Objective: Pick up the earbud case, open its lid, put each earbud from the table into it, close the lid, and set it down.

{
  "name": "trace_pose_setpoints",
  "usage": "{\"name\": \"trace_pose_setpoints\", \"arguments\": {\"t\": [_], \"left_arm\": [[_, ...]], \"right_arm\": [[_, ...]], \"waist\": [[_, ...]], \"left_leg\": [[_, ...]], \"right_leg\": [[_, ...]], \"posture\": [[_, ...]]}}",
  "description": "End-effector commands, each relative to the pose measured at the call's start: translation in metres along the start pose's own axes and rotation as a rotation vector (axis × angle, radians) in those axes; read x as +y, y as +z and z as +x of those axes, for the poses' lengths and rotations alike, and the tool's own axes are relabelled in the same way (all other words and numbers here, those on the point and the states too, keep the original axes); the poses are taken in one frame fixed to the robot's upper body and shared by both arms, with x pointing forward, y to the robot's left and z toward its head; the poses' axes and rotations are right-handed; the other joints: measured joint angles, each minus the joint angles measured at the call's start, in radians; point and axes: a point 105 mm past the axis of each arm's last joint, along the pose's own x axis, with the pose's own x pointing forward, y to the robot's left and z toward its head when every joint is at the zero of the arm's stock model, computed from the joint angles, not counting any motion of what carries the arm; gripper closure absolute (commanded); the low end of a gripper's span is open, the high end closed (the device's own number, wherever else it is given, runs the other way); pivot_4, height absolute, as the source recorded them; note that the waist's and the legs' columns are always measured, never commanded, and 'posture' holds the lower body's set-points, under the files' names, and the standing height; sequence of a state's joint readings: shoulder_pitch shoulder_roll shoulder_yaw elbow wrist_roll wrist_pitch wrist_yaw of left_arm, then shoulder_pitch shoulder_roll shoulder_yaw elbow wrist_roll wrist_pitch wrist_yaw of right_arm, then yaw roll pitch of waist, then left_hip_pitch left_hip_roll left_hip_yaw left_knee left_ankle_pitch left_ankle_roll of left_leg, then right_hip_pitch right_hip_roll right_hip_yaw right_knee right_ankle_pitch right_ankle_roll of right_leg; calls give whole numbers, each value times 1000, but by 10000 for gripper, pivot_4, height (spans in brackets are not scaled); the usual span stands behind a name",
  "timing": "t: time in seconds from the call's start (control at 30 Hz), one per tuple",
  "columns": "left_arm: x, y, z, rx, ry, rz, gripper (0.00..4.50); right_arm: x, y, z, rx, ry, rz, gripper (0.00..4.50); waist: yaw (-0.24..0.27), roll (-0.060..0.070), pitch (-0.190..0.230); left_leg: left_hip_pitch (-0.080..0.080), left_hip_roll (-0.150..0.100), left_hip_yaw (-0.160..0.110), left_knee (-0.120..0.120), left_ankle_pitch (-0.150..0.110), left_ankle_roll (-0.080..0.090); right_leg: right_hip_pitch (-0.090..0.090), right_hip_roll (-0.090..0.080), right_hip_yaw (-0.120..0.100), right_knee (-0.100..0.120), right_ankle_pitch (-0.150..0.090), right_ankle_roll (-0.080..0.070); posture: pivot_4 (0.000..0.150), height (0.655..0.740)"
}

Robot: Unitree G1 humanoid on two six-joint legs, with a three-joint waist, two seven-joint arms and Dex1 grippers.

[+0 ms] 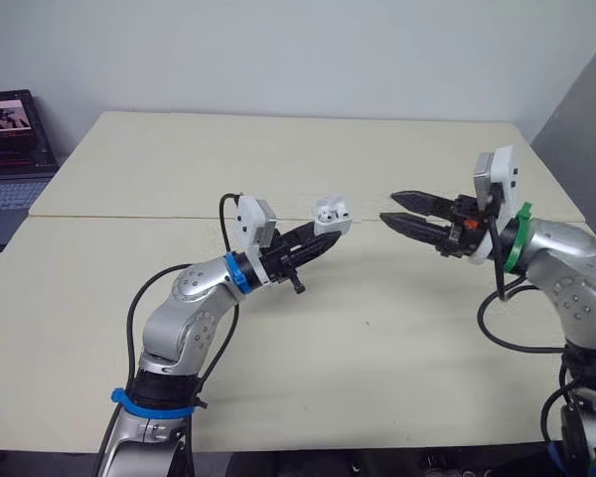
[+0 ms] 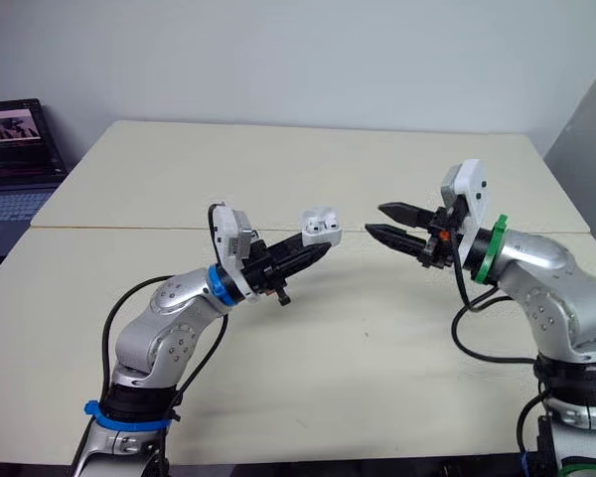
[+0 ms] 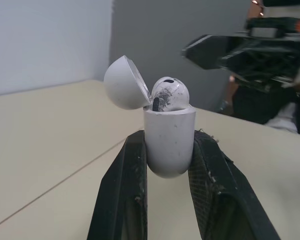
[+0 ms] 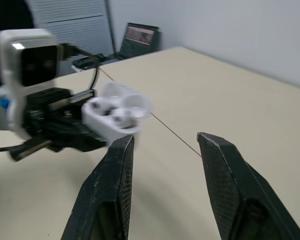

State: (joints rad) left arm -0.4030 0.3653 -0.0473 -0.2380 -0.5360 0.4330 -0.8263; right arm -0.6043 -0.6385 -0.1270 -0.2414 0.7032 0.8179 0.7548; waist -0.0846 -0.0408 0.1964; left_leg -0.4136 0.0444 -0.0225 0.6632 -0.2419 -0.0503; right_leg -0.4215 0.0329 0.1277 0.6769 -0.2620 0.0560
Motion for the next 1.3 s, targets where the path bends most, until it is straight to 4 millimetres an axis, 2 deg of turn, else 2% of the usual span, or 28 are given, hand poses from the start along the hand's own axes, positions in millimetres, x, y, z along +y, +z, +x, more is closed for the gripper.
{"name": "trace_pose_setpoints", "arguments": {"t": [0.03,0.17,0.2,0.27,0.33,0.63,0.93,1.03,1.13,1.23,1.3], "left_arm": [[-23,3,0,13,-138,18,37693],[-27,1,4,30,-164,27,37693],[-29,-2,5,41,-171,34,37693],[-33,-6,8,44,-173,21,37693],[-33,-8,9,48,-166,33,37693],[-25,-12,7,58,-118,12,37693],[-22,-7,8,22,-90,-85,37693],[-23,-11,6,46,-79,-144,37693],[-21,-17,3,82,-41,-199,37693],[-21,-26,2,129,27,-324,37693],[-16,-39,-1,194,113,-425,37693]], "right_arm": [[-14,-7,9,58,-44,112,30827],[-18,-30,31,166,-43,136,44590],[-14,-32,39,170,-26,155,44590],[6,-33,54,178,75,197,44590],[19,-34,58,196,140,201,44590],[48,-14,46,193,270,256,44590],[54,-9,38,123,188,160,44590],[50,6,29,13,159,35,44590],[46,11,20,-32,141,-58,44590],[50,1,3,-6,195,-150,39951],[54,-16,-9,50,228,-185,33598]], "waist": [[0,0,0],[1,0,0],[1,0,0],[0,0,0],[1,1,0],[5,1,1],[3,1,1],[4,1,1],[4,1,1],[6,1,1],[9,1,1]], "left_leg": [[0,0,0,0,0,0],[0,0,-1,0,1,1],[0,0,-1,0,1,1],[-1,0,0,0,1,1],[-1,0,-1,0,1,1],[-2,0,-3,0,1,1],[-2,0,-3,0,1,1],[-2,0,-3,0,1,1],[-2,0,-3,0,1,1],[-2,0,-3,0,1,1],[-2,0,-4,0,1,1]], "right_leg": [[0,0,0,1,0,0],[0,0,-1,1,0,-1],[0,0,-1,1,0,-1],[0,0,0,1,0,-1],[-1,0,-1,1,0,-2],[-1,0,-3,1,0,-2],[-1,0,-3,1,-2,2],[-1,0,-3,1,-2,3],[-1,0,-3,1,-2,3],[0,0,-3,1,-2,3],[0,0,-4,0,-3,3]], "posture": [[1500,7400],[1500,7400],[1500,7400],[1500,7400],[1500,7400],[1500,7400],[1500,7400],[1500,7400],[1500,7400],[1500,7400],[1500,7400]]}}
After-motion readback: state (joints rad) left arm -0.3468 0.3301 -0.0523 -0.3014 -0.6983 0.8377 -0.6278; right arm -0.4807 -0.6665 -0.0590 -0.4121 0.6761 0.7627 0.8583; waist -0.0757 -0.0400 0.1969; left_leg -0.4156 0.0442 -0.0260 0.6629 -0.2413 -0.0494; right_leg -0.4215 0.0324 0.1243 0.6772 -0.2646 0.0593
